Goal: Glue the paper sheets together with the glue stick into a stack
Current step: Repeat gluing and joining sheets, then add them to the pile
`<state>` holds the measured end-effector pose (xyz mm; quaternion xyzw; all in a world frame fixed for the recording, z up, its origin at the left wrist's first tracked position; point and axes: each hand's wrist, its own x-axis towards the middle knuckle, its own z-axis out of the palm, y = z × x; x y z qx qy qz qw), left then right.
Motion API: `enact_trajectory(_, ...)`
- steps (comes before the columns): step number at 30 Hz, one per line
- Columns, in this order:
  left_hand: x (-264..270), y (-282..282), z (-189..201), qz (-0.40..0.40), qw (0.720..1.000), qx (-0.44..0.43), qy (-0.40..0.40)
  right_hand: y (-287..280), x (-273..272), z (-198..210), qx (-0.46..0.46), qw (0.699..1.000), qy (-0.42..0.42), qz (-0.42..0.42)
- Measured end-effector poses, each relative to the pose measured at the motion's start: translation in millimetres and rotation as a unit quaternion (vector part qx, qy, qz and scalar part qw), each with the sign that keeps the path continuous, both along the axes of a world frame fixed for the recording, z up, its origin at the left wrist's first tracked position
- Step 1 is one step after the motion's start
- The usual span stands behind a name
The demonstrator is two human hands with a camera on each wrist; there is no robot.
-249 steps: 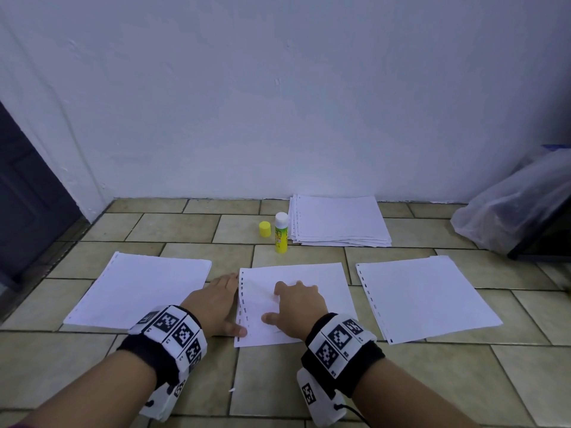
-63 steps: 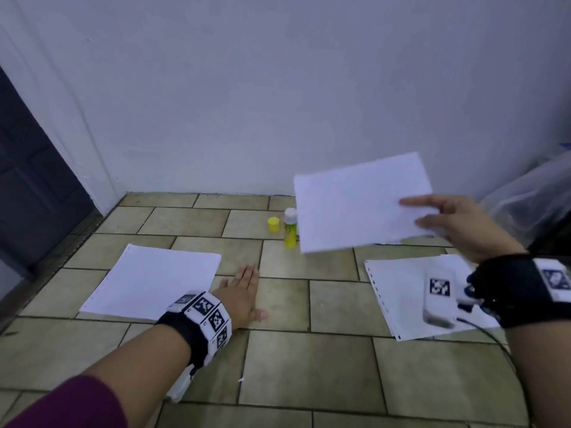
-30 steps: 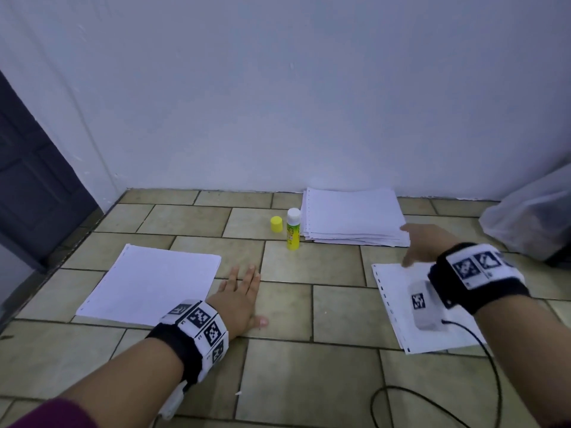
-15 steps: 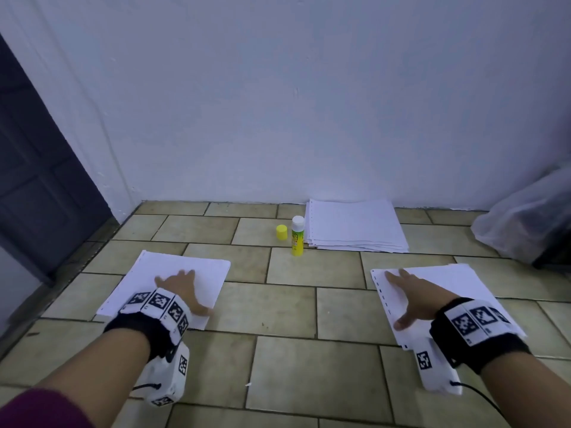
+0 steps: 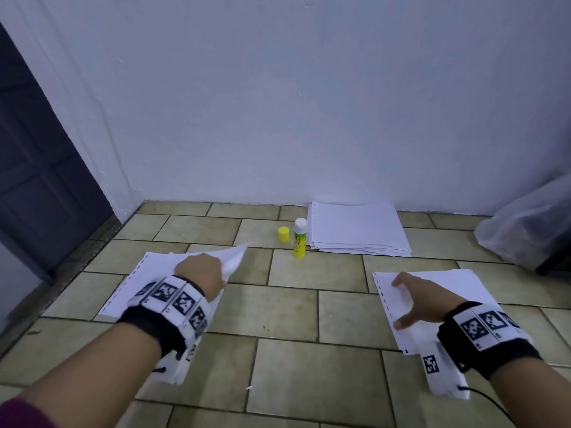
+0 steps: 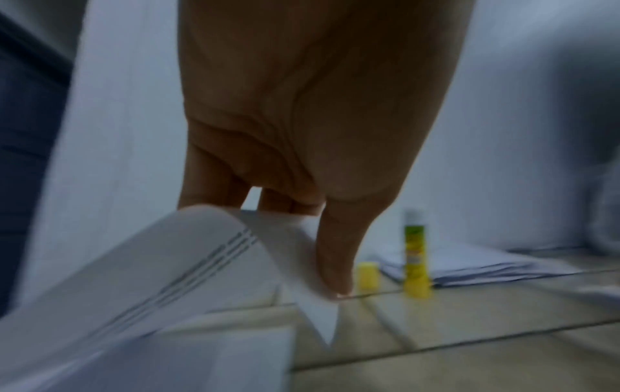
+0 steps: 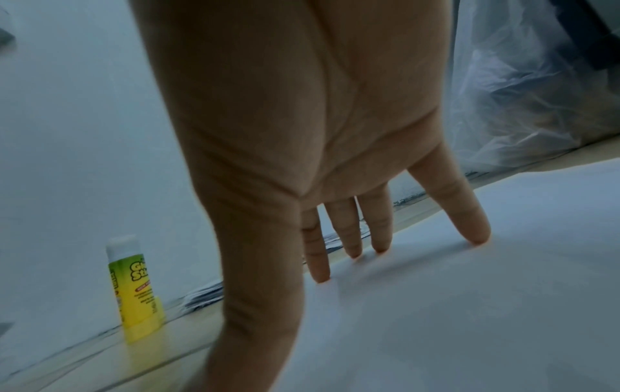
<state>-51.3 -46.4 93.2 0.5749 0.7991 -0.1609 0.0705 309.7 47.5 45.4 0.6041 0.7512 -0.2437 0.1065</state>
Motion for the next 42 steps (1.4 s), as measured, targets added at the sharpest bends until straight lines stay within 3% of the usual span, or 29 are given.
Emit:
enact_trajectory(7, 109, 2, -24, -0.123, 0.985, -0.061, -0.105, 10, -5, 8, 0.034, 0.998, -0.06, 0.016)
enact_trajectory(13, 109, 10, -38, -0.116, 0.979, -0.085, -0.143, 16, -23, 33, 0.035, 0.994, -0.09, 0.044)
enact_trajectory(17, 97, 5, -48, -0.149, 0.973, -0.11, -0.138, 29, -65, 42, 0.084, 0.995, 0.042, 0.043)
enact_trajectory(22, 89, 1, -63, -0.115, 0.969, -0.117, -0.184, 42, -136, 25, 0.065, 0.969, 0.236, -0.009)
enact_trajectory(30, 83, 4, -67, -0.143, 0.97, -0.122, -0.151, 52, -171, 9, 0.106, 0.955, 0.276, -0.021)
enact_trajectory(35, 92, 10, -56, -0.181, 0.975, -0.104, -0.074, 54, -134, 38, 0.021, 0.971, 0.236, 0.028)
enact_trajectory(39, 104, 18, -47, -0.18, 0.977, -0.104, -0.04, 53, -99, 56, 0.105, 0.964, 0.245, -0.021)
enact_trajectory(42, 106, 23, -42, -0.2, 0.971, -0.13, -0.009, 47, -90, 53, 0.118, 0.938, 0.318, -0.068)
